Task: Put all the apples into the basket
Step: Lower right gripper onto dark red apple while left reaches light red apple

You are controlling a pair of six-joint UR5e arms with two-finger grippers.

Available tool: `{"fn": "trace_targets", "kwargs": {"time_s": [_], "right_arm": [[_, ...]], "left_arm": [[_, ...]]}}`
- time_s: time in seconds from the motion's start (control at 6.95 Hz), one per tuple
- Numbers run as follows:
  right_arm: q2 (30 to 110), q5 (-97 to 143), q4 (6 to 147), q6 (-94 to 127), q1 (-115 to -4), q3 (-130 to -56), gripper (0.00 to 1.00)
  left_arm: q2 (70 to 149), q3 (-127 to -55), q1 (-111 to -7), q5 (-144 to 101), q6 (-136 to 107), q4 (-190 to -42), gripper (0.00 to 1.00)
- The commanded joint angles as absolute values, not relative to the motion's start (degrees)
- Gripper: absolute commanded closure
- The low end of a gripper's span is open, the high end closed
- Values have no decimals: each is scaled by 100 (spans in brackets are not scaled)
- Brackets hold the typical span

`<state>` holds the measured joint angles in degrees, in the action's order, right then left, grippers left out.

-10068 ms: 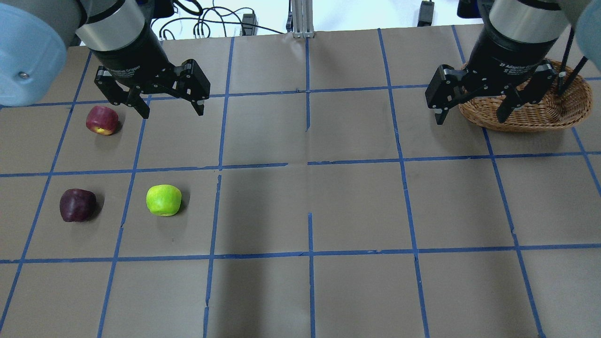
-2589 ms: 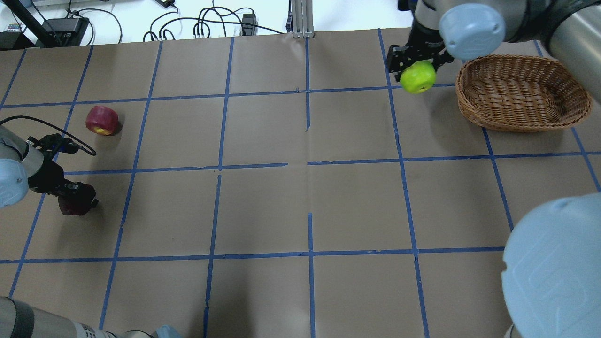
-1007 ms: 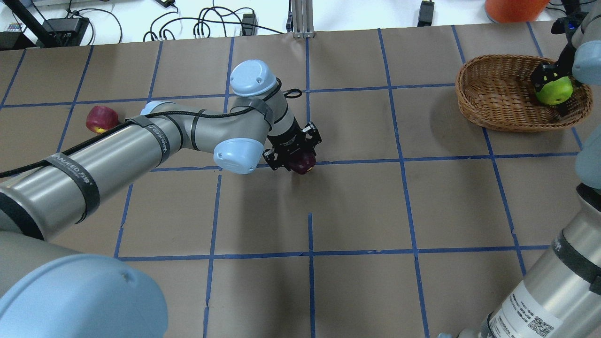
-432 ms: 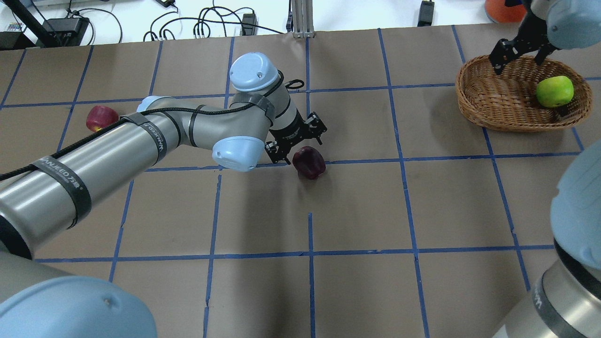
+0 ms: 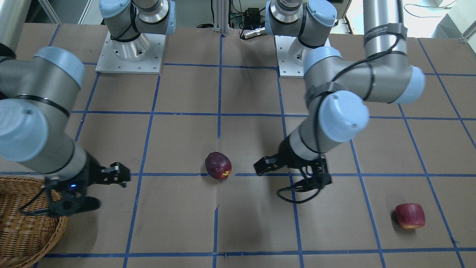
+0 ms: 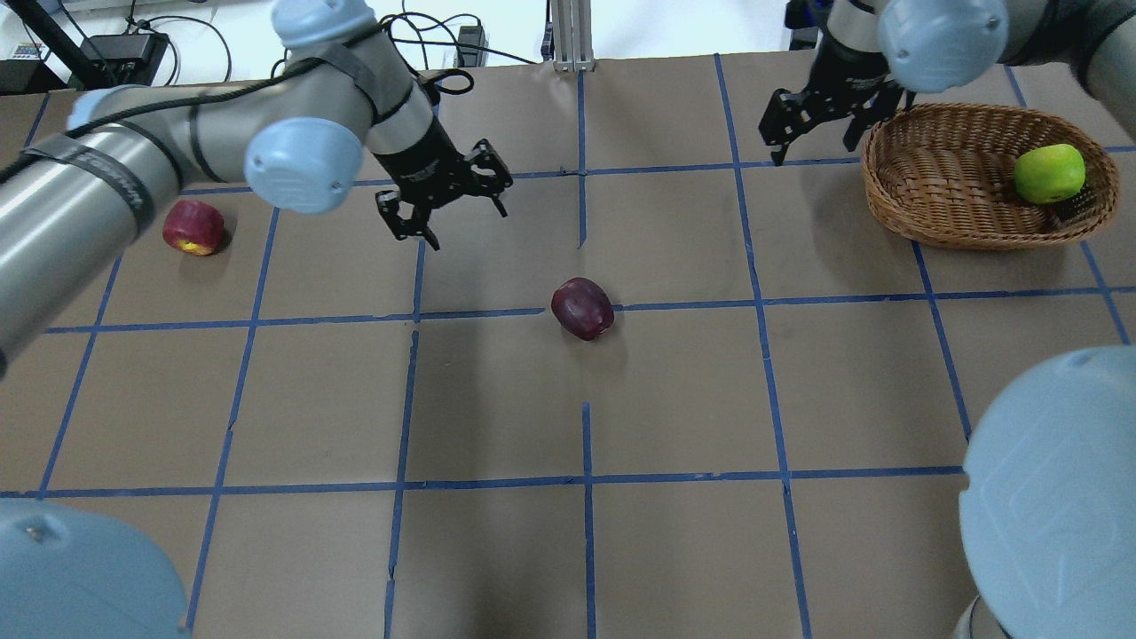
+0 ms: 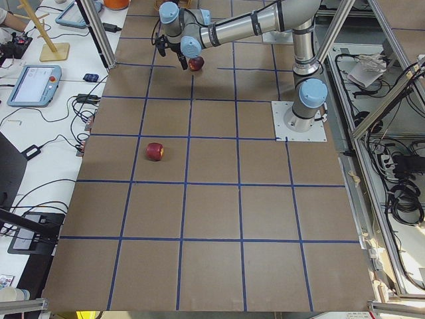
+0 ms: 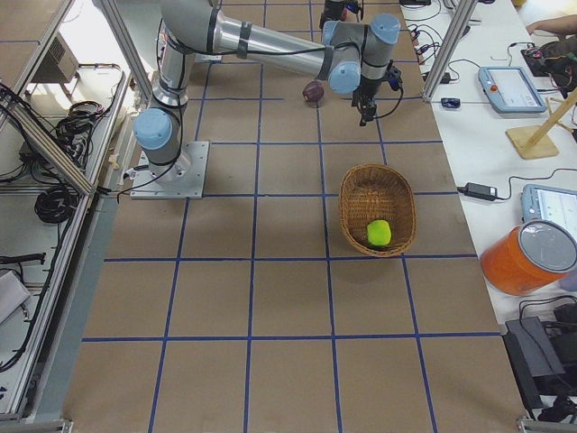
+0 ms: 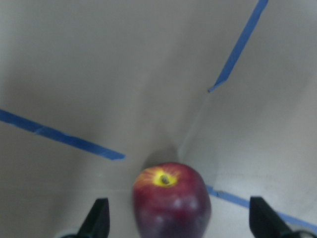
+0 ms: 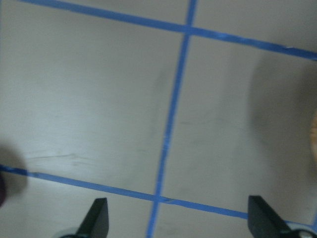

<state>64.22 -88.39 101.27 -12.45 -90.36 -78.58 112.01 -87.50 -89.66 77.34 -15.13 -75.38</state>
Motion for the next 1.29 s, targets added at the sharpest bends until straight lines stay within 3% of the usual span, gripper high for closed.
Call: {"fn": "trace_targets", "kwargs": {"time_s": [0.0,0.58,1.15], "right_arm": [[6233,-8544,10420,-444,-10383,-8250,0],[6056,-8290,10907,-325,-11004,-8630,0],[5627,-8279,11431,-151,-11030,-8745,0]], "left_arm": [[11380,-8299,-7791,8459,897,-7858,0],[12214,-7480,-6804,9070,4107,-7035,0],[12910,-7584,-6416,9166,4430,-6680,0]]}}
